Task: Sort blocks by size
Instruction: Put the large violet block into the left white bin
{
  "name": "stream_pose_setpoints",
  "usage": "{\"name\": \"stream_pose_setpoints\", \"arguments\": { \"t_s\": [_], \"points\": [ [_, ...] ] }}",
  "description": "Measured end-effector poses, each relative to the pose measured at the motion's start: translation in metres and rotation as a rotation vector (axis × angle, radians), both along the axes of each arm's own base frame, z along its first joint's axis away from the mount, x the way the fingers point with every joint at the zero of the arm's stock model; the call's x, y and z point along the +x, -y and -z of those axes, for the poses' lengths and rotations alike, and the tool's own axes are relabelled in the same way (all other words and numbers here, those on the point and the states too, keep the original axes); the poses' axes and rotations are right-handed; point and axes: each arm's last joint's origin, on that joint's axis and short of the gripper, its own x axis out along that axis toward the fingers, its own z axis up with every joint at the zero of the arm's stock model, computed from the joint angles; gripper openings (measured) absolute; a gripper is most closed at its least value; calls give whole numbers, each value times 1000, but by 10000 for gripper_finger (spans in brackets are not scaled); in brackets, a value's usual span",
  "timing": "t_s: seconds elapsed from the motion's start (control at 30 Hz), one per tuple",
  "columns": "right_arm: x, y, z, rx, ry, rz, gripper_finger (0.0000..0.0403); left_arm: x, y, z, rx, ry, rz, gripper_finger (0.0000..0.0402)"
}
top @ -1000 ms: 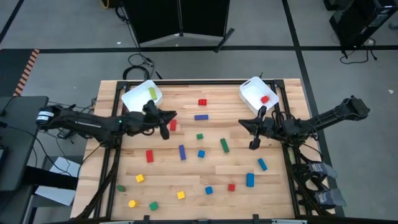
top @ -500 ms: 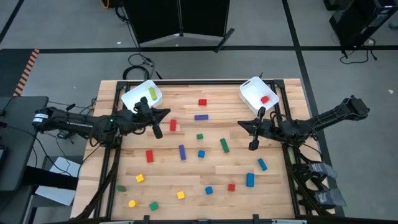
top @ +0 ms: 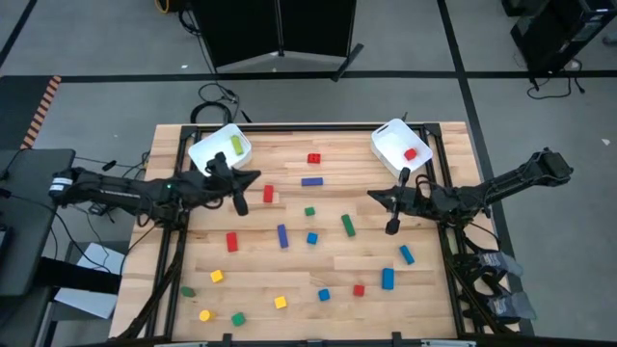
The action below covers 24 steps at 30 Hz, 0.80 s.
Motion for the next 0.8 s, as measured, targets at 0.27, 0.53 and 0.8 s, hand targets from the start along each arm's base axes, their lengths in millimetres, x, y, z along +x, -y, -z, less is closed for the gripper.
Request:
{"name": "stream_pose_setpoints", "arguments": {
  "t_s": [0.27,0.53,0.8],
  "points": [
    [0,2,0,4,0,13,10,4,1,3,-3,-18,12,5],
    [0,2,-5,18,50,21,51,5,1,0,25,0,32,29],
    [0,2,-5,42,64,24,108,5,1,0,50,-4,35,137]
  ]
}}
